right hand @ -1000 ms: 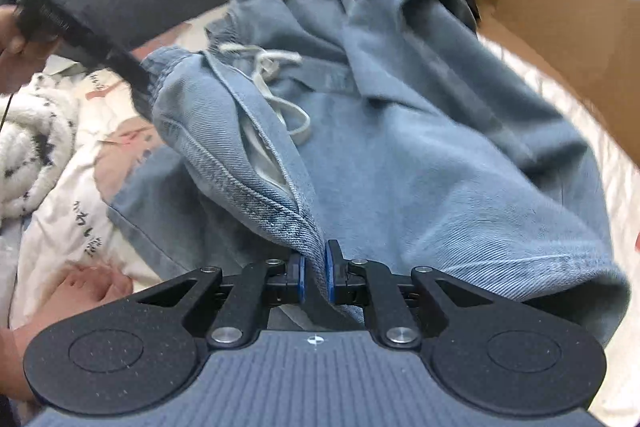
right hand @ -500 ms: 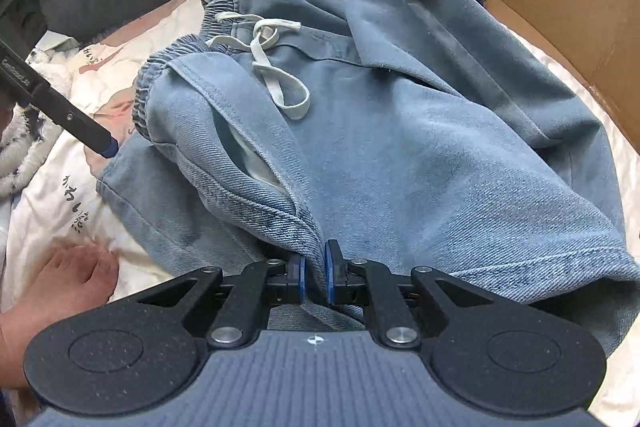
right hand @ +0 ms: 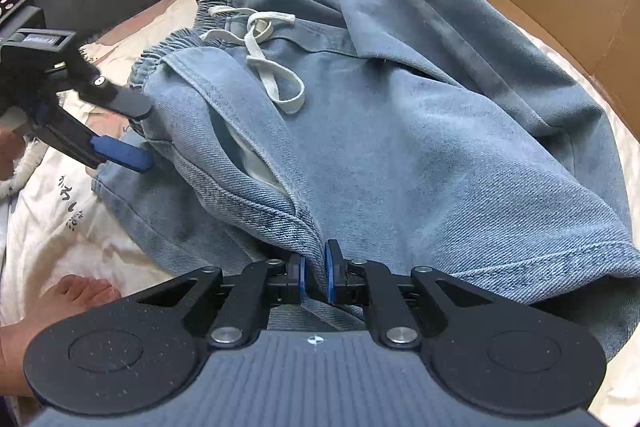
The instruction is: Fold clothes
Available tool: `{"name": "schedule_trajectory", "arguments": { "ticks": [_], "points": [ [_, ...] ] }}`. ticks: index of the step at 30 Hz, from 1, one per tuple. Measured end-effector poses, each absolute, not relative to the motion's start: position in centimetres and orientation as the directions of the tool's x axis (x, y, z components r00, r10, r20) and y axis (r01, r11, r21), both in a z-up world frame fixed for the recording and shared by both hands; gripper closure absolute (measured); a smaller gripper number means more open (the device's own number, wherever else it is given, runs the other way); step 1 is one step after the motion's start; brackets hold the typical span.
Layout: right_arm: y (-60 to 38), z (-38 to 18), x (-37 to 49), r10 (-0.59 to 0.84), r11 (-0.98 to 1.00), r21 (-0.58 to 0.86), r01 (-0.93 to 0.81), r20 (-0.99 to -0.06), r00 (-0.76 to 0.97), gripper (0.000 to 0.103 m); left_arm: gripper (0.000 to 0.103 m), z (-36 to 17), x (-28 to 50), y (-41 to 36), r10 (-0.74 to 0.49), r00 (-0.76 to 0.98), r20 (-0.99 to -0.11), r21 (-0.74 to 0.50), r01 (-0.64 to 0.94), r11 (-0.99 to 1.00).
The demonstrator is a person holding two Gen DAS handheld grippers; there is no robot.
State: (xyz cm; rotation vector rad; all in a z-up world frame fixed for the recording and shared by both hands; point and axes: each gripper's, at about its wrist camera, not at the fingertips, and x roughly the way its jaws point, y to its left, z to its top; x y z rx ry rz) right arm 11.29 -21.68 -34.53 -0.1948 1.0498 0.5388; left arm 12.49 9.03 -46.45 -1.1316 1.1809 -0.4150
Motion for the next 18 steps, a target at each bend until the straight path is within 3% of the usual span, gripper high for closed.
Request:
{"name": "schedule_trajectory", "arguments": {
  "ticks": [6,8,11,18],
  "points": [
    [-21.7,-35.1,11.3,0.329,0.856,0.107,-0.506,-0.868,0.373,0.095,0.034,-46.8,13.1,7.9,-0.749,0.452,-0.484,-0.873,-0.306,0.38],
    [-21.7,-35.2,11.3,0.328,0.857,0.109,-0.504,-0.869,0.37,0.095,0.038,-47.0,13.4,7.6,-0.746,0.458,-0.484,-0.873,-0.318,0.37],
    [-21.7,-35.3,11.2,0.33,0.858,0.111,-0.502,-0.868,0.372,0.095,0.054,-47.1,13.6,7.3,-0.743,0.454,-0.492,-0.867,-0.334,0.37],
    [-21.8,-35.2,10.9,0.35,0.859,0.138,-0.493,-0.86,0.37,0.095,0.056,-46.0,13.1,8.3,-0.739,0.456,-0.496,-0.867,-0.31,0.39]
  ]
}}
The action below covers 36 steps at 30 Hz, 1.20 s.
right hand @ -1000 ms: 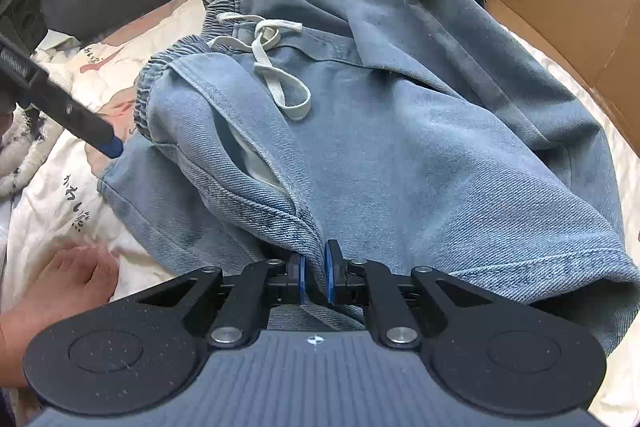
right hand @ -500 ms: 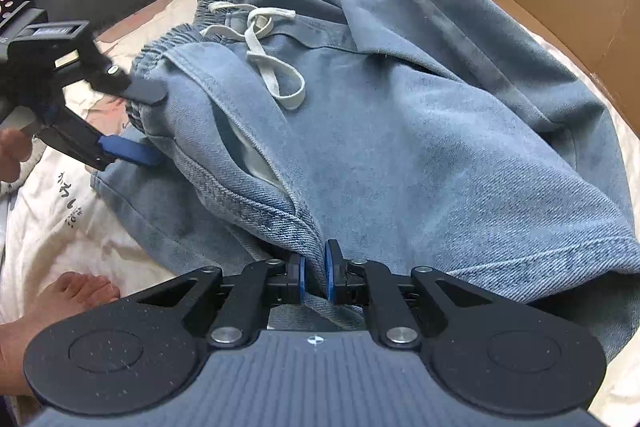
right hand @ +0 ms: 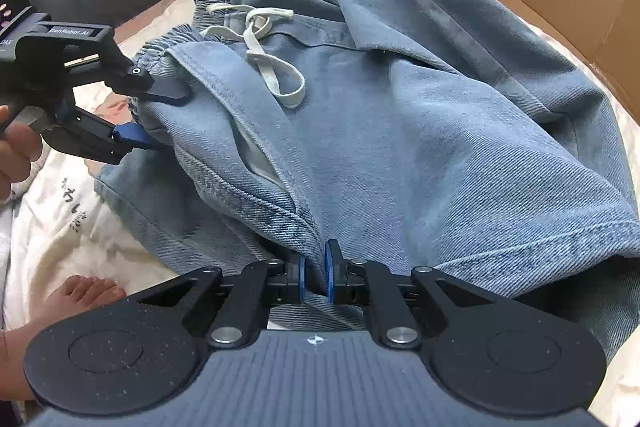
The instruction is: Fold clothes
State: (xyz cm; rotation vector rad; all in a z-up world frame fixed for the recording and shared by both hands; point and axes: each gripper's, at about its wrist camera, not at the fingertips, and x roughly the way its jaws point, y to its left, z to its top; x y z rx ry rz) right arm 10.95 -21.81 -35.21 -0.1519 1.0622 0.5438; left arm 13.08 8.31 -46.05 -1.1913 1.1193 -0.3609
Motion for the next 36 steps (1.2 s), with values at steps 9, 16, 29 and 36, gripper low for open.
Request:
{"name": "schedule_trajectory", "arguments": {
  "ticks": [9,16,29,36],
  "points": [
    [-22.5,-35.4,11.4,0.379,0.874,0.201,-0.443,-0.853,0.359,0.095,0.051,-43.5,14.3,7.9,-0.757,0.481,-0.442,-0.895,-0.18,0.408],
    [-23.0,-35.9,11.8,0.388,0.876,0.218,-0.431,-0.85,0.357,0.095,0.052,-44.5,14.7,7.2,-0.753,0.487,-0.443,-0.896,-0.206,0.394],
    [-22.6,-35.1,11.5,0.42,0.851,0.229,-0.473,-0.837,0.351,0.095,0.071,-42.5,14.4,9.1,-0.731,0.499,-0.467,-0.879,-0.171,0.445],
    [-20.5,-33.5,10.5,0.469,0.798,0.229,-0.557,-0.818,0.334,0.095,0.076,-39.7,13.5,11.8,-0.695,0.484,-0.532,-0.833,-0.153,0.531]
  ]
}}
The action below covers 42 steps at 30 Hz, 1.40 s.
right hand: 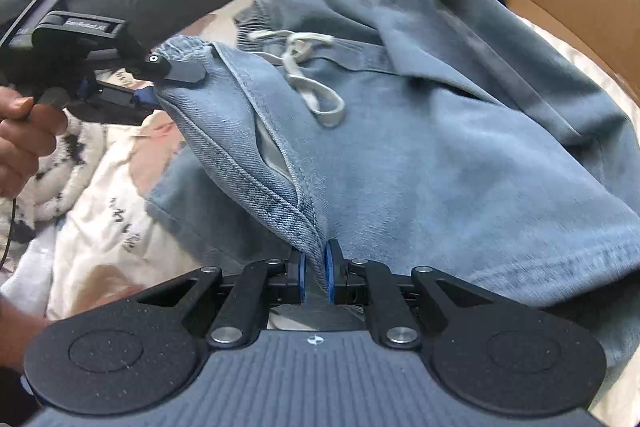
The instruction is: Fold clothes
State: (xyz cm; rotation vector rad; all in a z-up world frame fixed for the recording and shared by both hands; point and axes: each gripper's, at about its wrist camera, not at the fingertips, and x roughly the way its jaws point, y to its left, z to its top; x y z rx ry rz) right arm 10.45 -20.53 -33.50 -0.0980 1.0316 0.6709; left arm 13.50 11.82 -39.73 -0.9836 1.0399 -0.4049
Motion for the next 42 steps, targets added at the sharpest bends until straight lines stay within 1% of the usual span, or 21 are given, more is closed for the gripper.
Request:
{"name": "schedule_trajectory", "arguments": {
  "ticks": [4,6,10,15,20,23,25,28,32,33,34,35,36,37,42],
  "points": [
    [-19.0,-32.6,9.9,0.509,0.754,0.25,-0.607,-0.806,0.301,0.095,0.077,-37.8,12.8,13.7,-0.673,0.496,-0.548,-0.816,-0.139,0.561],
    [-18.3,-32.3,9.8,0.542,0.734,0.287,-0.615,-0.794,0.277,0.095,0.078,-36.9,12.6,14.6,-0.662,0.498,-0.56,-0.805,-0.135,0.578],
    [-17.6,-32.0,9.9,0.633,0.7,0.424,-0.575,-0.74,0.226,0.095,0.079,-35.2,12.1,16.8,-0.629,0.475,-0.615,-0.759,-0.141,0.636],
    [-15.7,-31.7,10.2,0.672,0.66,0.475,-0.582,-0.72,0.175,0.093,0.079,-34.6,11.4,18.6,-0.585,0.459,-0.669,-0.707,-0.15,0.691],
    [-15.9,-31.6,10.6,0.671,0.66,0.488,-0.571,-0.725,0.155,0.09,0.079,-37.6,10.9,18.5,-0.541,0.41,-0.734,-0.653,-0.207,0.729],
    [-17.0,-31.2,10.6,0.677,0.655,0.496,-0.57,-0.721,0.151,0.085,0.079,-39.4,10.8,18.0,-0.508,0.376,-0.775,-0.61,-0.232,0.758],
    [-17.8,-31.2,10.8,0.683,0.66,0.512,-0.55,-0.713,0.157,0.085,0.079,-40.9,10.9,18.3,-0.482,0.343,-0.807,-0.574,-0.259,0.777],
    [-19.0,-31.6,11.0,0.677,0.681,0.521,-0.514,-0.716,0.172,0.085,0.079,-42.3,10.7,18.3,-0.458,0.316,-0.831,-0.541,-0.267,0.798],
    [-20.1,-32.2,11.2,0.642,0.721,0.491,-0.49,-0.739,0.204,0.084,0.077,-43.4,10.4,18.4,-0.464,0.318,-0.827,-0.552,-0.296,0.78],
    [-20.4,-32.3,11.3,0.634,0.731,0.485,-0.48,-0.744,0.213,0.084,0.074,-43.5,10.4,18.5,-0.476,0.323,-0.818,-0.566,-0.302,0.767],
    [-20.7,-32.5,11.4,0.619,0.746,0.472,-0.469,-0.752,0.227,0.084,0.068,-43.6,10.3,18.6,-0.492,0.332,-0.805,-0.585,-0.307,0.751],
    [-20.9,-32.6,11.5,0.603,0.762,0.458,-0.459,-0.761,0.241,0.082,0.067,-43.6,10.3,18.8,-0.503,0.343,-0.793,-0.601,-0.311,0.736],
    [-21.3,-32.7,11.8,0.584,0.779,0.441,-0.446,-0.77,0.258,0.079,0.067,-43.7,10.2,19.0,-0.512,0.355,-0.782,-0.616,-0.315,0.722],
    [-21.6,-32.8,12.0,0.564,0.795,0.423,-0.434,-0.779,0.274,0.078,0.067,-43.9,10.1,19.2,-0.518,0.362,-0.775,-0.625,-0.322,0.711],
    [-23.8,-32.4,13.3,0.457,0.872,0.33,-0.361,-0.813,0.36,0.078,0.066,-45.4,9.1,20.0,-0.554,0.425,-0.716,-0.695,-0.36,0.623]
  ]
}}
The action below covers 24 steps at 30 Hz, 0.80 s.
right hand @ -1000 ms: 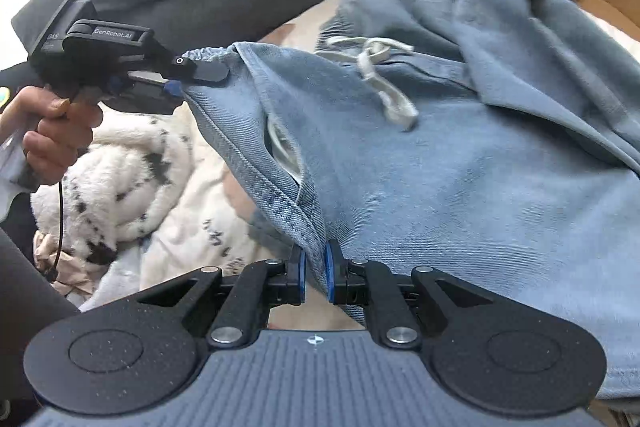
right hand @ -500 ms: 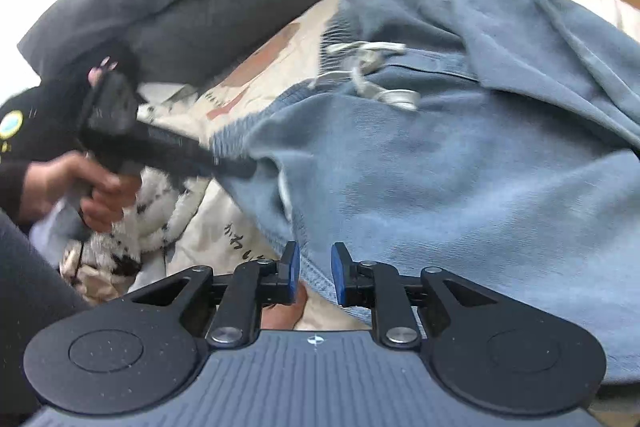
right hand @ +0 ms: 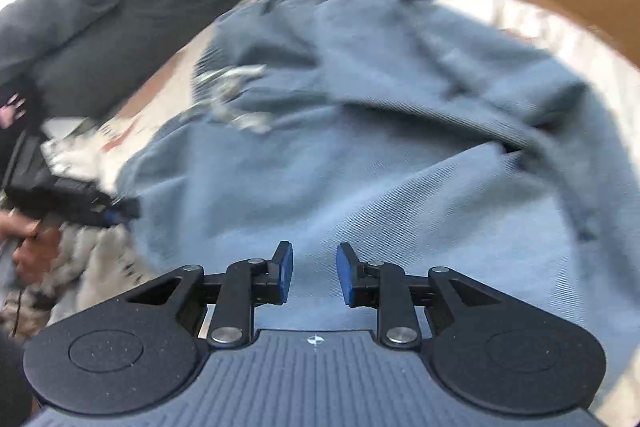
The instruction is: Fold clothes
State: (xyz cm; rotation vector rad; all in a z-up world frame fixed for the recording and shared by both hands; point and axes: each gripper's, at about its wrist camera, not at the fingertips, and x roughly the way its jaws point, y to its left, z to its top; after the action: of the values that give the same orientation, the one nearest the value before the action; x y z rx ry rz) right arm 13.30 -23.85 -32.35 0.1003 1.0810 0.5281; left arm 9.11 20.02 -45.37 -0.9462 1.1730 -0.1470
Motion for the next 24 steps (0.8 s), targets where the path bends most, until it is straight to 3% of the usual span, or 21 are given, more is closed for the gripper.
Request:
{"name": "schedule_trajectory", "arguments": {
  "ticks": [2,6,12,24],
  "points": [
    [-24.8,-32.0,13.7,0.41,0.899,0.291,-0.327,-0.823,0.394,0.077,0.066,-46.2,8.5,20.3,-0.559,0.44,-0.703,-0.71,-0.398,0.581],
    [-27.0,-31.5,13.7,0.311,0.943,0.211,-0.258,-0.834,0.456,0.063,0.067,-46.8,8.0,20.3,-0.545,0.452,-0.706,-0.708,-0.454,0.541],
    [-30.7,-31.4,12.7,0.246,0.969,0.203,-0.14,-0.843,0.479,0.063,0.08,-45.0,8.4,19.5,-0.464,0.391,-0.795,-0.604,-0.445,0.661],
    [-32.1,-23.2,11.2,0.239,0.971,0.205,-0.123,-0.805,0.544,0.063,0.083,-37.7,10.5,20.2,-0.338,0.284,-0.897,-0.425,-0.347,0.836]
  ]
}}
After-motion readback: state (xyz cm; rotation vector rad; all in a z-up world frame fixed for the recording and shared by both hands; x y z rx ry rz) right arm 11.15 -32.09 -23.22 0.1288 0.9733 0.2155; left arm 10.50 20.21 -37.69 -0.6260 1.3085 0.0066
